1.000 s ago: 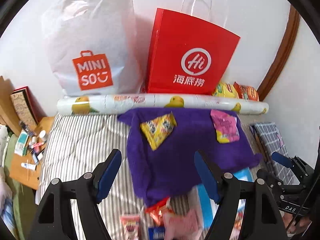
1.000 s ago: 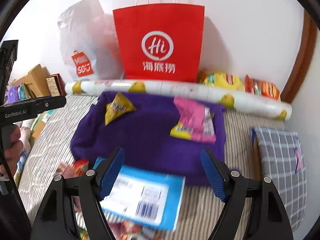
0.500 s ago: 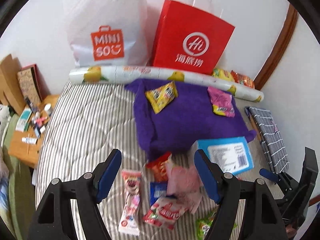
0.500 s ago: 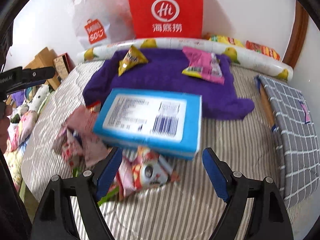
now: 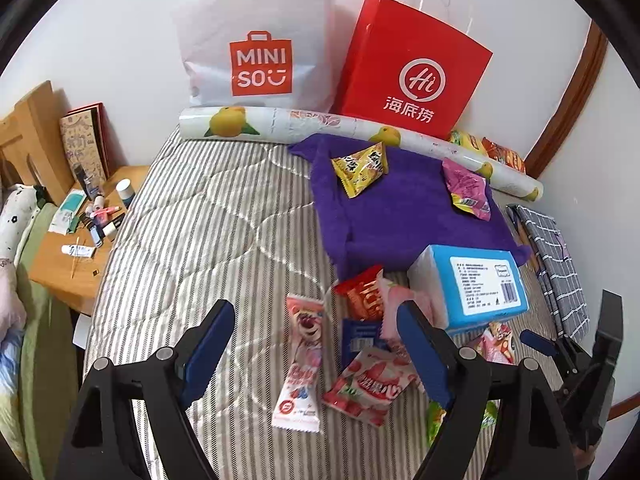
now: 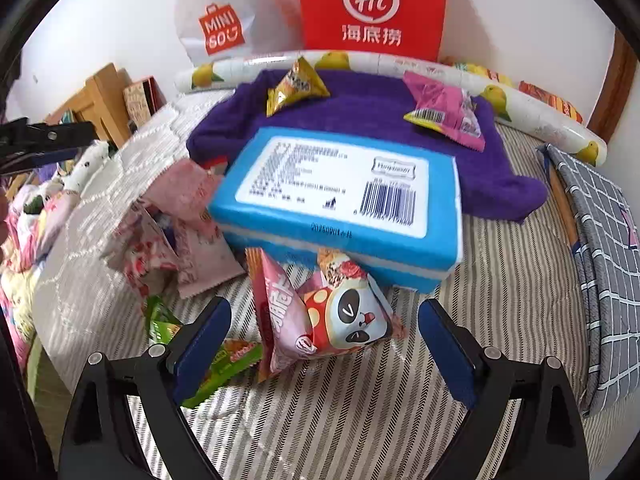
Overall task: Organize snacks
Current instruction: 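Grasp the panda-print bag with the right tool while the left tool grasps the lollipop packet, then lift the panda bag with the right tool while the left tool lifts the lollipop packet, then lower the panda bag onto the towel with the right tool while the left tool lowers the lollipop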
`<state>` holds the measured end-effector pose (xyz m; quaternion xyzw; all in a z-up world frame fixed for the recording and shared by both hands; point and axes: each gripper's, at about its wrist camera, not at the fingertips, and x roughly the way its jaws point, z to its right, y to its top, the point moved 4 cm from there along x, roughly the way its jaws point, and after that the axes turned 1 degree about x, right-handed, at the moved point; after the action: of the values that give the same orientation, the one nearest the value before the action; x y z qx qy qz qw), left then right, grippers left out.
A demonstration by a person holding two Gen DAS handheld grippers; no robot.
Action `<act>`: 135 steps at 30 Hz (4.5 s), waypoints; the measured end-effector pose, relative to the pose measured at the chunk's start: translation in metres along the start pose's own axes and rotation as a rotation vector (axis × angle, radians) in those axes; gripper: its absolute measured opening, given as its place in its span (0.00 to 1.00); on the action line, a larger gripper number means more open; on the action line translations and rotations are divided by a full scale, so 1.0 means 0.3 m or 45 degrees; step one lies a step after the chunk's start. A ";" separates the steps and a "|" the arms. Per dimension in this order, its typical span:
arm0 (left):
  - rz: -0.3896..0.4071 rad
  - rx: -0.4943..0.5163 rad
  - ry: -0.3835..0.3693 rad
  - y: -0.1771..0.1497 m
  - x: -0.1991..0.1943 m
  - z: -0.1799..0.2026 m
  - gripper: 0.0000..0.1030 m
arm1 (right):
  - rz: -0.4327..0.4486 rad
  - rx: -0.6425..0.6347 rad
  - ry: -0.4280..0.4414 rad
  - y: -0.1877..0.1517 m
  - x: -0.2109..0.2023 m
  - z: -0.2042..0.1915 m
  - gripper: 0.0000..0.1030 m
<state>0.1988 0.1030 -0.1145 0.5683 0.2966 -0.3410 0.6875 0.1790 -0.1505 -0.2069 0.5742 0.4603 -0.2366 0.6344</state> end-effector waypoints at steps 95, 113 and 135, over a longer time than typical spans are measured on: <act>-0.033 0.051 -0.028 -0.035 0.030 0.036 0.22 | 0.234 0.273 -0.071 0.051 -0.297 0.222 0.69; 0.027 0.066 -0.120 0.154 -0.001 0.186 0.22 | 0.303 0.237 -0.020 0.310 -0.295 0.257 0.69; -0.063 -0.033 -0.137 0.409 0.330 0.210 0.22 | 0.140 0.193 -0.047 0.564 0.092 0.371 0.69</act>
<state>0.3574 0.0427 -0.1110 0.5326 0.2775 -0.3841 0.7013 0.3669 -0.2110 -0.1532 0.6406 0.3971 -0.2460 0.6094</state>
